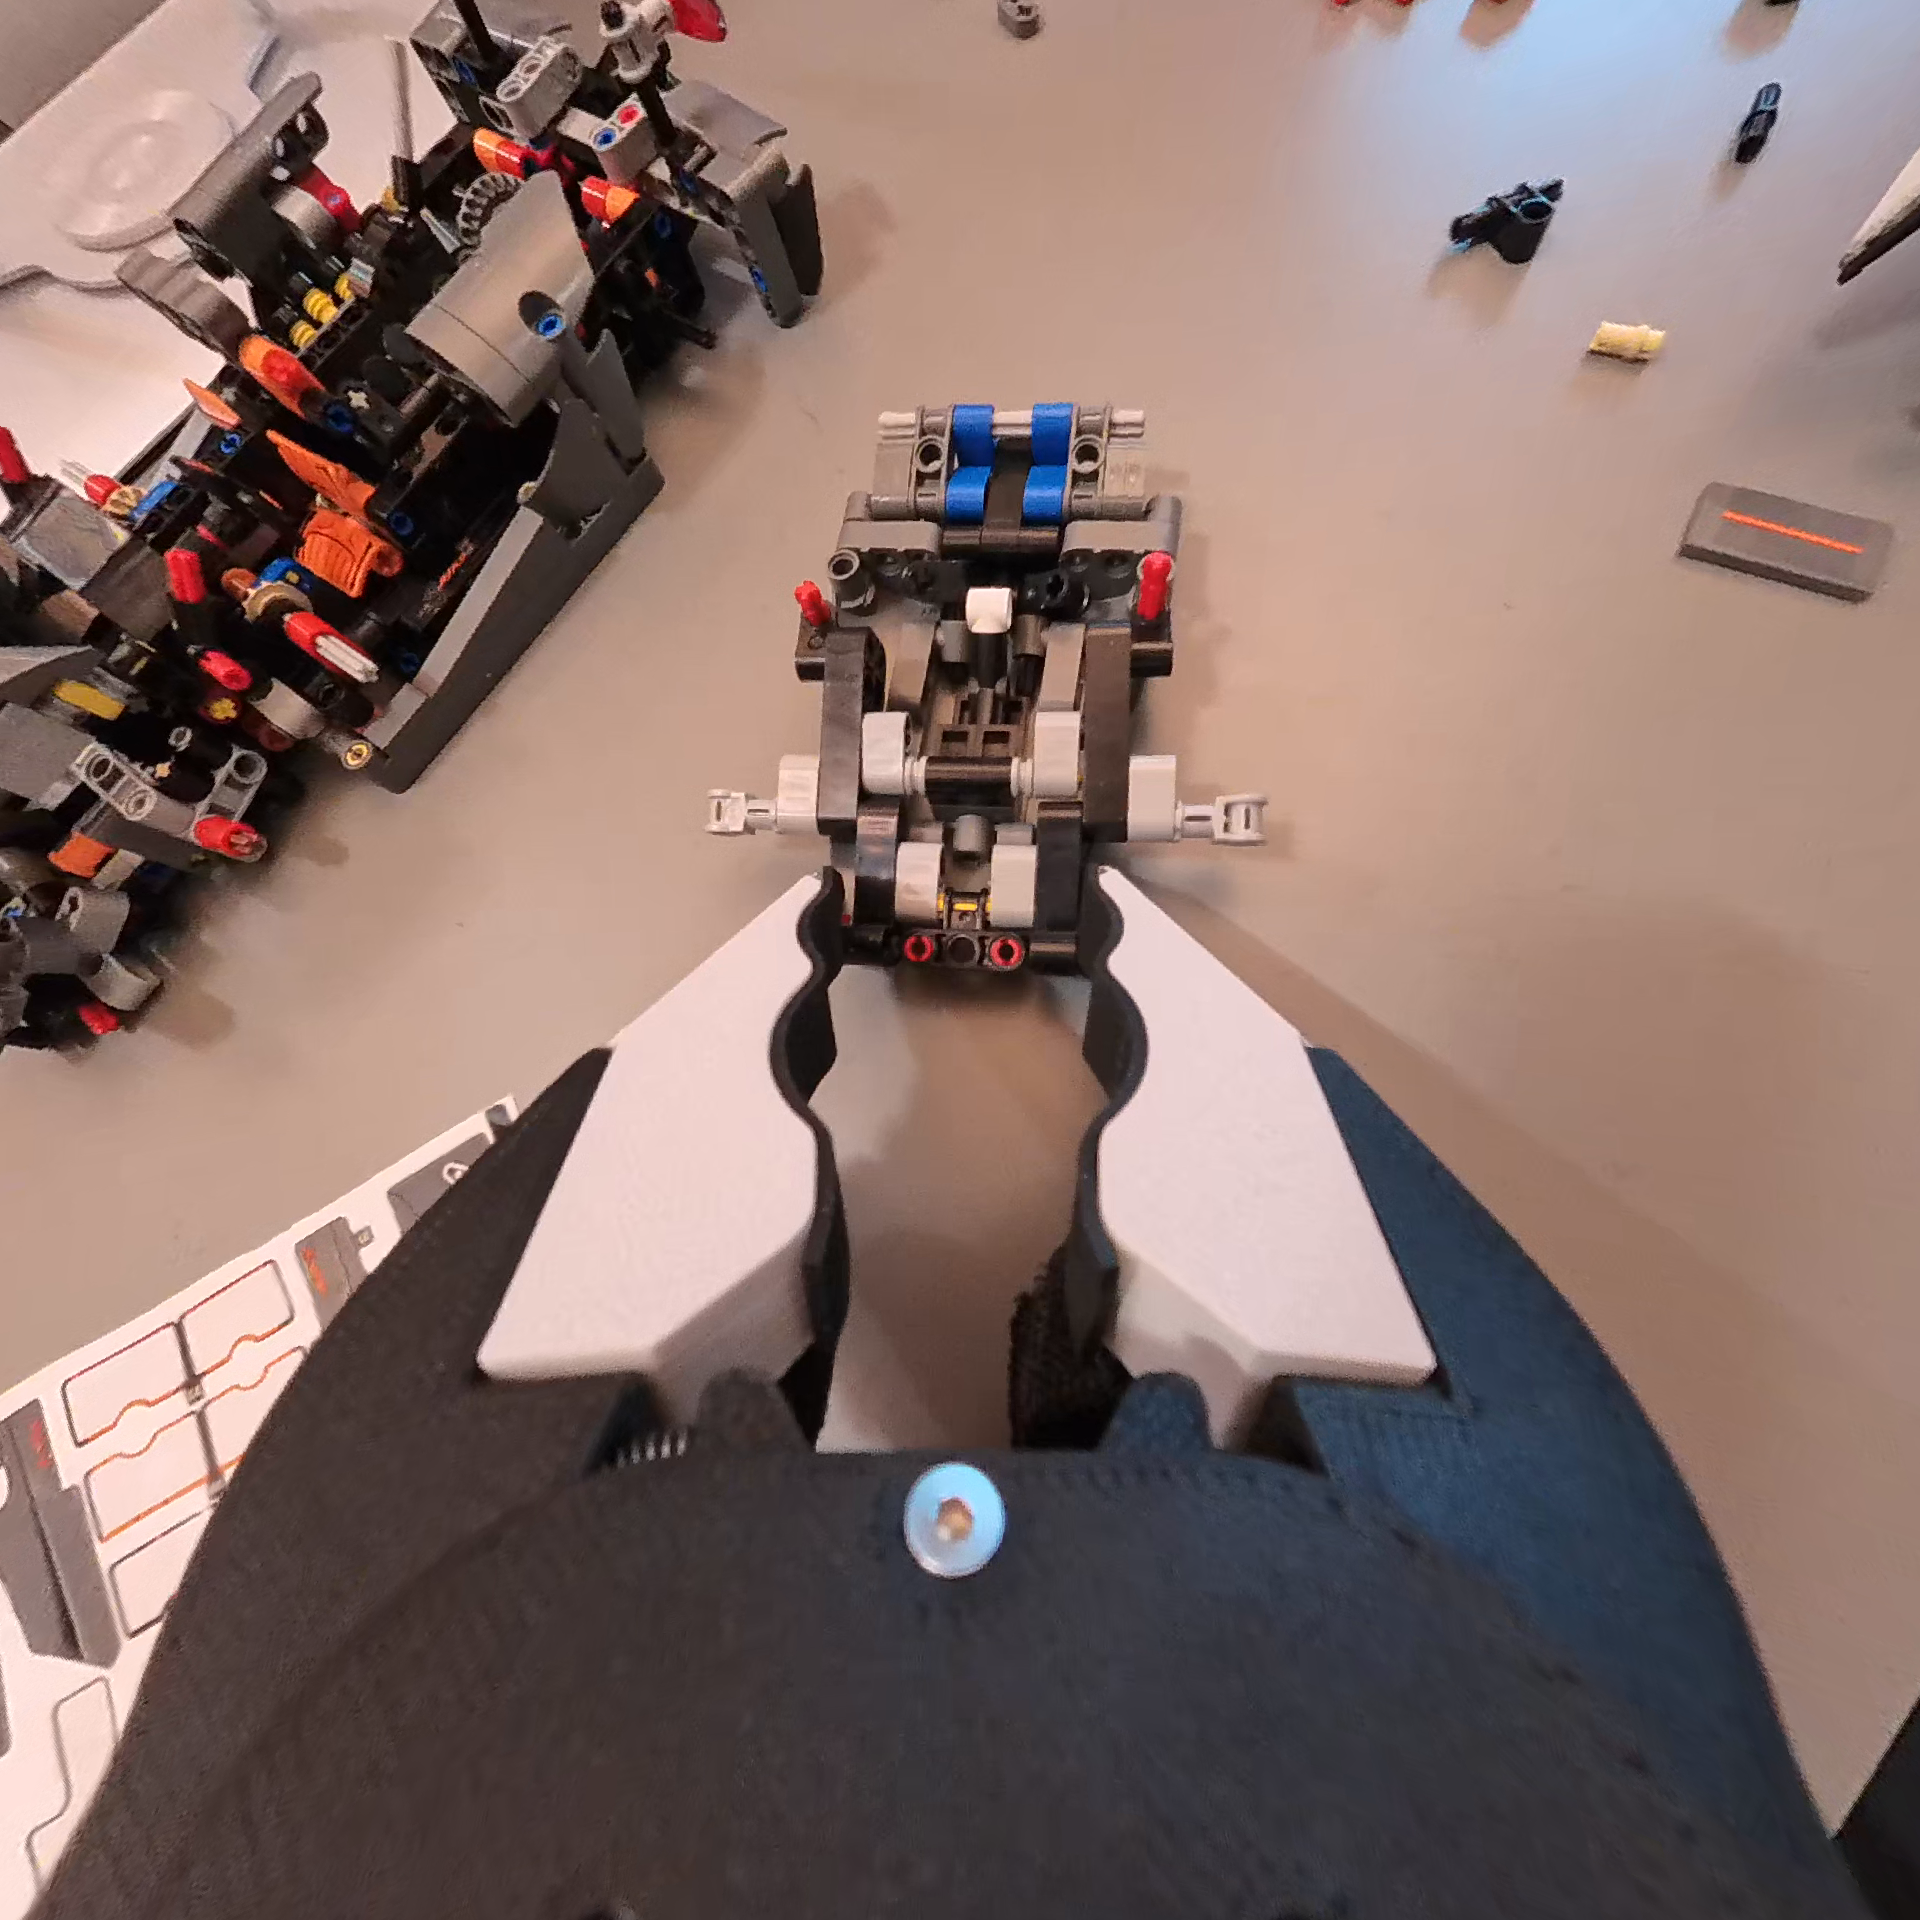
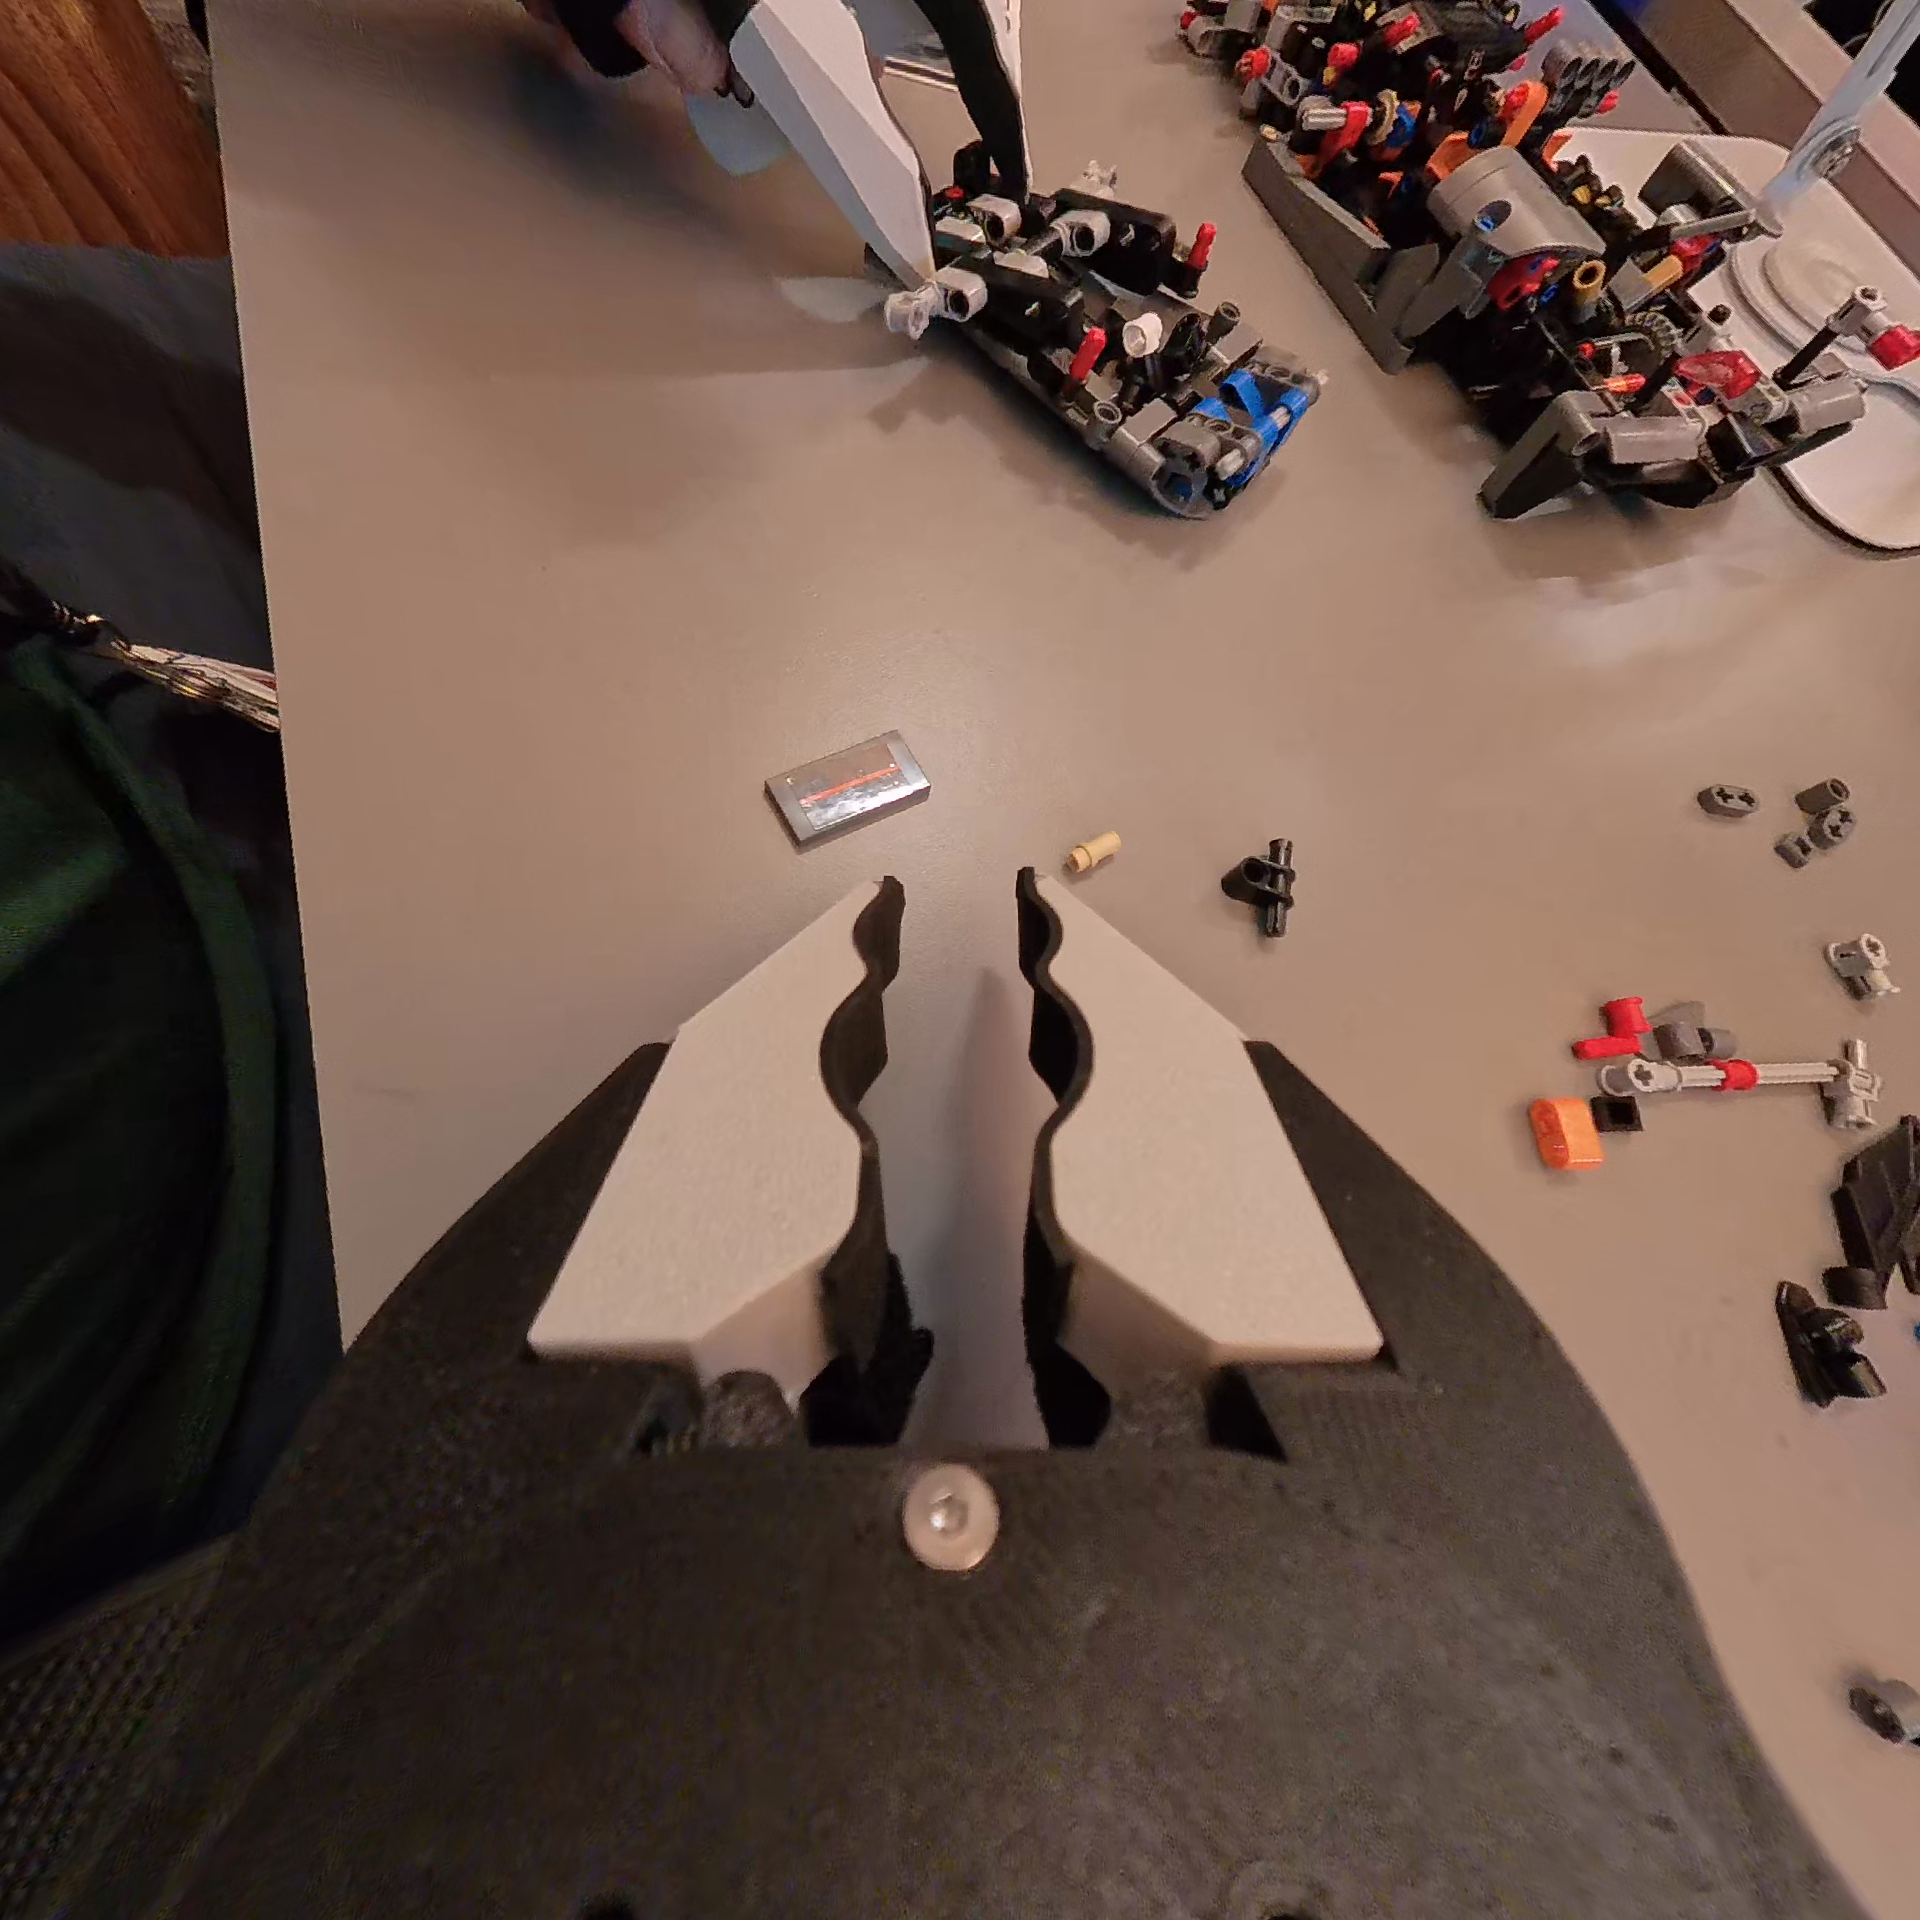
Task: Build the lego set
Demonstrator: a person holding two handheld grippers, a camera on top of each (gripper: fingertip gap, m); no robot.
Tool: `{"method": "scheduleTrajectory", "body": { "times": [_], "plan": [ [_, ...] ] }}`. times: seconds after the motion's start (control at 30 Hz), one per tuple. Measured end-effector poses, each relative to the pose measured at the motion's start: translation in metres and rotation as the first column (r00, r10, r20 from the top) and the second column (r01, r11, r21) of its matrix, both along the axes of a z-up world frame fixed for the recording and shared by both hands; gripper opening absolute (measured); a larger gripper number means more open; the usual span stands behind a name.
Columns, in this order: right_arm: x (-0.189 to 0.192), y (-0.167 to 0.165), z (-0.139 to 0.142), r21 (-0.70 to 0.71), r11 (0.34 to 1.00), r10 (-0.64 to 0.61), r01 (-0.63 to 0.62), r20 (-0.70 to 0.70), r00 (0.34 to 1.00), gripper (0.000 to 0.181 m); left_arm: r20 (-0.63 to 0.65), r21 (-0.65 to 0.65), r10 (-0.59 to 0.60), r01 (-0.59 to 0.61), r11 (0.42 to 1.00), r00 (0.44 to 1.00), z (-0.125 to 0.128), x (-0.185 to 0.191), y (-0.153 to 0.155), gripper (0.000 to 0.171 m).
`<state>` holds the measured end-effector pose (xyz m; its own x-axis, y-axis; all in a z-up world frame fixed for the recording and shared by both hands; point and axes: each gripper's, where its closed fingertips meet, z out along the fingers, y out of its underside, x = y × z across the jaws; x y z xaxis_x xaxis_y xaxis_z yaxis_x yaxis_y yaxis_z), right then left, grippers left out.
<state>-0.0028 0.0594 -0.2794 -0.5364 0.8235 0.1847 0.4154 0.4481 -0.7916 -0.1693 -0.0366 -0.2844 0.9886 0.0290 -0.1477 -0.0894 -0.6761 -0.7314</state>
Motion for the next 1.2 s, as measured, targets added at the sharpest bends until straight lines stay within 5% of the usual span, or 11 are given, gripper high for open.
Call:
{"method": "scheduleTrajectory", "body": {
  "times": [1.2],
  "plan": [
    [0.0003,-0.0007,-0.0055,0.025,1.000,0.005,-0.005,0.022,1.000,0.022,-0.006,0.031,0.002,-0.002,1.000,1.000,0.0035,-0.0055,-0.0040,0.040]
  ]
}}
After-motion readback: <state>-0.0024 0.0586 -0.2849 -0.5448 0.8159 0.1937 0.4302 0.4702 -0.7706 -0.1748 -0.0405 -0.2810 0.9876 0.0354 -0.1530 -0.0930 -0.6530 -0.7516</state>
